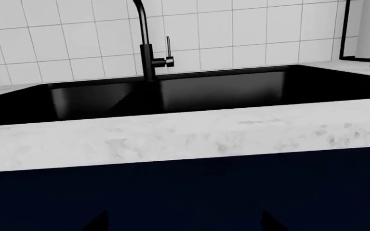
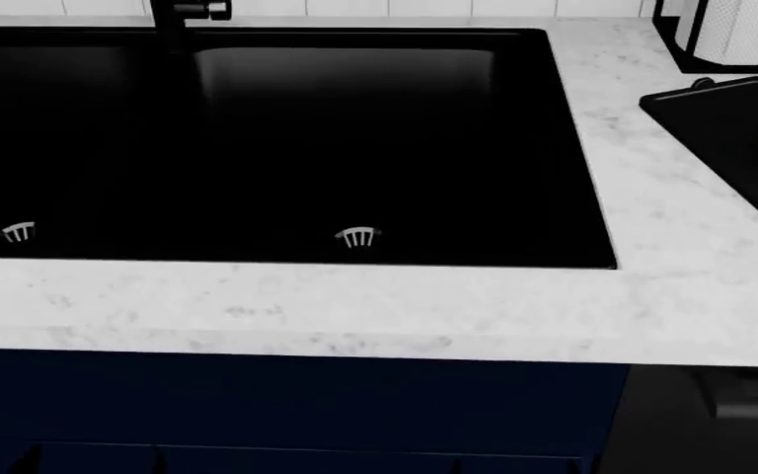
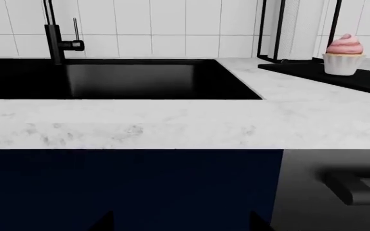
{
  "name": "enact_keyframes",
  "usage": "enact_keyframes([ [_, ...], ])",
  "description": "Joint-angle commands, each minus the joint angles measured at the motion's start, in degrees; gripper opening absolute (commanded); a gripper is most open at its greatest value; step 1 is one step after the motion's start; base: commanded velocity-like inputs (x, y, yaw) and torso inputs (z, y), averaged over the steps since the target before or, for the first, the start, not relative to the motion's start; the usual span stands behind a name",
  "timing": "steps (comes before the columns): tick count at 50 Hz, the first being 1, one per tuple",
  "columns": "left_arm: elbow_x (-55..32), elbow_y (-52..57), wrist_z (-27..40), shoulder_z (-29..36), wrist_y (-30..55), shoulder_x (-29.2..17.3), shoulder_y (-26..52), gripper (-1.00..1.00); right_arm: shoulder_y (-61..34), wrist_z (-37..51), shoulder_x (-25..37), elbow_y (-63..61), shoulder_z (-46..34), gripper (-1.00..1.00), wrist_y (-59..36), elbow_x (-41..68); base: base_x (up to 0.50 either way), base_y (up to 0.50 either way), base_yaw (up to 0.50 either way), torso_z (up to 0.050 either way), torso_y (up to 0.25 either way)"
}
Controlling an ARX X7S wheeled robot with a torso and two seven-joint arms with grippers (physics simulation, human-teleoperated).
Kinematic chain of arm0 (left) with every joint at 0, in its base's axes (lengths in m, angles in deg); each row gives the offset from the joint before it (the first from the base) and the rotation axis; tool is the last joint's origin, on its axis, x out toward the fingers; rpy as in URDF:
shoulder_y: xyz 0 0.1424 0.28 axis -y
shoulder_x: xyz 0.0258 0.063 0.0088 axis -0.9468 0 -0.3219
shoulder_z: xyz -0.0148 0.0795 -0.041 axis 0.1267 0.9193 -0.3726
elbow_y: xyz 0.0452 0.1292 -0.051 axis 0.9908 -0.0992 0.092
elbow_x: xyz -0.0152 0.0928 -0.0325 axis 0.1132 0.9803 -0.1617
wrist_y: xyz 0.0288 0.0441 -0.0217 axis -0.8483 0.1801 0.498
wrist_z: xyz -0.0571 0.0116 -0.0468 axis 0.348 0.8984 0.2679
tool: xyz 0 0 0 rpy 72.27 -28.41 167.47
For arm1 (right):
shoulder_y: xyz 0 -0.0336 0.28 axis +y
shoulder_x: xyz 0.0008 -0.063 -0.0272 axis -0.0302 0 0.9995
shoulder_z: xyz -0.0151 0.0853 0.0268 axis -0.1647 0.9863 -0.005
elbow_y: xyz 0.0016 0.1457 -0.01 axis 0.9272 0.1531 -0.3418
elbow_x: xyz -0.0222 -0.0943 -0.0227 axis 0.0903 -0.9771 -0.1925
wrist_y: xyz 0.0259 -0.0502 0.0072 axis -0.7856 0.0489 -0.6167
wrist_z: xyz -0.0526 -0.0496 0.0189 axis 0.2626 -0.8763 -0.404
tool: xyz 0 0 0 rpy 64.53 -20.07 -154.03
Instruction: Move the fresh-baked cupcake off the tray onto the counter, and place the bowl used for mixing into the sink.
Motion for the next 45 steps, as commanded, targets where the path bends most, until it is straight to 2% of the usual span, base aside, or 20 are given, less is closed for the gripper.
enact_keyframes([
  [1, 0.1, 3.0, 1.1, 1.1, 2.9, -0.8, 0.2, 1.00, 0.8, 0.8, 1.2, -5.3, -0.9, 1.00, -3.2, 1.2, 0.00, 0.00, 0.00, 0.000, 0.000],
  [7, -0.5, 16.8, 1.5, 0.0, 15.0, -2.2, 2.8, 1.00, -0.9, 0.4, 3.2, -14.3, 0.0, 1.00, -11.3, 4.4, 0.00, 0.00, 0.00, 0.000, 0.000],
  [12, -1.1, 29.4, 2.8, -2.4, 32.0, -2.7, 11.0, 1.00, -5.4, 2.7, 5.8, -28.4, 0.9, 1.00, -26.6, 6.1, 0.00, 0.00, 0.00, 0.000, 0.000],
  [18, -1.4, 39.2, 3.1, -2.4, 49.2, -3.3, 20.5, 1.00, -13.1, 5.0, 6.8, -35.5, 1.8, 1.00, -39.6, 7.7, 0.00, 0.00, 0.00, 0.000, 0.000],
  [20, -2.1, 43.2, 3.1, -2.5, 57.0, -3.0, 25.3, 1.00, -17.3, 5.8, 6.6, -37.5, 2.6, 1.00, -45.7, 9.1, 0.00, 0.00, 0.00, 0.000, 0.000],
  [22, -1.4, 49.2, 3.7, 0.0, 67.5, -3.2, 31.6, 1.00, -23.7, 6.5, 6.3, -40.4, 3.6, 1.00, -54.3, 11.4, 0.00, 0.00, 0.00, 0.000, 0.000],
  [25, -1.1, 52.3, 4.3, 1.3, 75.9, -2.9, 38.0, 1.00, -29.4, 7.3, 5.8, -42.1, 4.1, 1.00, -61.3, 13.0, 0.00, 0.00, 0.00, 0.000, 0.000],
  [27, -1.4, 53.6, 4.4, 2.5, 85.4, -2.3, 46.3, 1.00, -36.0, 8.2, 5.1, -42.8, 4.7, 1.00, -68.1, 14.3, 0.00, 0.00, 0.00, 0.000, 0.000],
  [29, -1.6, 51.9, 4.2, 2.6, 91.4, -1.5, 53.1, 1.00, -41.1, 7.3, 3.6, -42.1, 6.8, 1.00, -73.6, 16.7, 0.00, 0.00, 0.00, 0.000, 0.000],
  [32, -2.0, 48.5, 4.5, 2.2, 93.2, -1.2, 57.9, 1.00, -45.3, 8.7, 4.1, -40.2, 4.8, 1.00, -75.0, 15.6, 0.00, 0.00, 0.00, 0.000, 0.000],
  [34, -2.3, 48.1, 4.8, 2.4, 90.6, -1.4, 54.9, 1.00, -44.3, 9.1, 5.2, -37.8, 2.7, 1.00, -71.1, 13.8, 0.00, 0.00, 0.00, 0.000, 0.000],
  [45, -2.6, 48.0, 5.1, 2.4, 90.4, -1.5, 54.9, 1.00, -44.2, 9.4, 5.4, -37.7, 2.6, 1.00, -70.8, 14.2, 0.00, 0.00, 0.00, 0.000, 0.000],
])
